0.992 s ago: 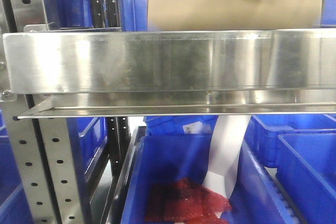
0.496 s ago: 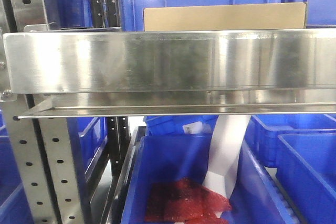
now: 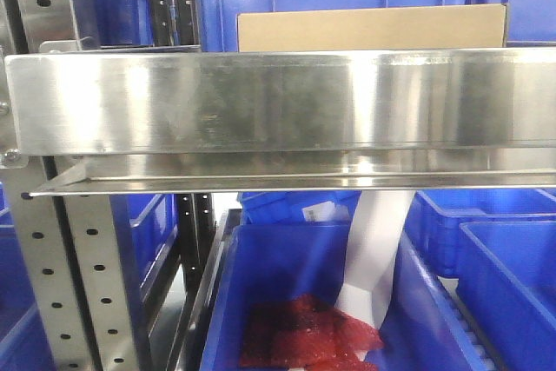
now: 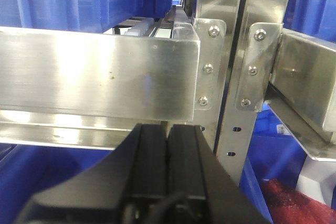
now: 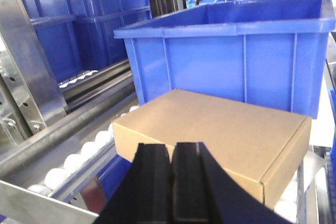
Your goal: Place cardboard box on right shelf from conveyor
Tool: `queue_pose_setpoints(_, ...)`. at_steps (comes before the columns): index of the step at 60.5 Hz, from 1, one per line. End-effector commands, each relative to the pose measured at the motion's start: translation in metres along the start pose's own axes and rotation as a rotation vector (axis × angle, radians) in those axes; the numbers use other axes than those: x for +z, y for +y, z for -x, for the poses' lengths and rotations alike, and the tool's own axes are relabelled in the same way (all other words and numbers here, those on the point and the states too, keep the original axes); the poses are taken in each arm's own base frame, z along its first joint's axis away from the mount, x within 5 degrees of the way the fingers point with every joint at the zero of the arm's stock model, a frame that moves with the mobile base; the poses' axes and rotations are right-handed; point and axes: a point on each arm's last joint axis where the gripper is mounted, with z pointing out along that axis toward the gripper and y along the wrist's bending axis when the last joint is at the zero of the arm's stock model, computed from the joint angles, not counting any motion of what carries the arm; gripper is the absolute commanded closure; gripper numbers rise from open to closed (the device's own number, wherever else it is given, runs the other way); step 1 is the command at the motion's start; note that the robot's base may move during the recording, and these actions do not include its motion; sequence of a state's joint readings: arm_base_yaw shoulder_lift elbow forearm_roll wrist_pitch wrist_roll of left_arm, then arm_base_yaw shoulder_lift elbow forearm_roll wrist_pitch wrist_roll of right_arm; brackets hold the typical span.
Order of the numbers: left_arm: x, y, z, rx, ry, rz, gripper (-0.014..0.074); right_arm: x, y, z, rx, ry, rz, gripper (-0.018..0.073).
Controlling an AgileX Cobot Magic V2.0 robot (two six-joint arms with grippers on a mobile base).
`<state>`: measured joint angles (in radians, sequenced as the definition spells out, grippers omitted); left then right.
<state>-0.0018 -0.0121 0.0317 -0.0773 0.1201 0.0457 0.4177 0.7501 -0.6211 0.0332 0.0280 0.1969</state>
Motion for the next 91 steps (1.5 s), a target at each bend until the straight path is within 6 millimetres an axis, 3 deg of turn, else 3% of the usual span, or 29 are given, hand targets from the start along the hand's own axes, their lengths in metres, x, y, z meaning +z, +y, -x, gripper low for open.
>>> queue_pose_setpoints(1,-0.001,0.0,0.006,-0.006,-0.093,0.001,0.0713,-0.004,0.004,0.018,-0.008,-0.122,0.025,0.0535)
queue_pose_setpoints(24,-0.001,0.0,0.006,-0.006,-0.093,0.001,0.0713,-0.006,0.003,0.016,-0.046,-0.105,0.018,0.0535)
queue_pose_setpoints(38,-0.001,0.0,0.006,-0.006,-0.093,0.001,0.0713,-0.042,-0.019,0.001,-0.08,0.04,-0.163,0.0535)
queue_pose_setpoints(53,-0.001,0.0,0.006,-0.006,-0.093,0.001,0.0713,-0.084,-0.043,-0.048,-0.108,-0.166,-0.368,0.0535)
queue_pose_setpoints(64,-0.001,0.0,0.006,-0.006,-0.093,0.001,0.0713,-0.098,-0.055,-0.099,-0.109,-0.246,-0.459,0.0535)
queue_pose_setpoints(72,-0.001,0.0,0.006,-0.006,-0.093,0.001,0.0712,-0.102,-0.059,-0.126,-0.11,-0.256,-0.489,0.0535)
queue_pose_setpoints(79,-0.001,0.0,0.006,-0.006,-0.093,0.001,0.0713,-0.104,-0.061,-0.141,-0.105,-0.236,-0.491,0.0535)
queue_pose_setpoints(91,-0.001,0.0,0.006,-0.006,-0.093,0.001,0.0713,-0.104,-0.062,-0.143,-0.098,-0.21,-0.495,0.0535)
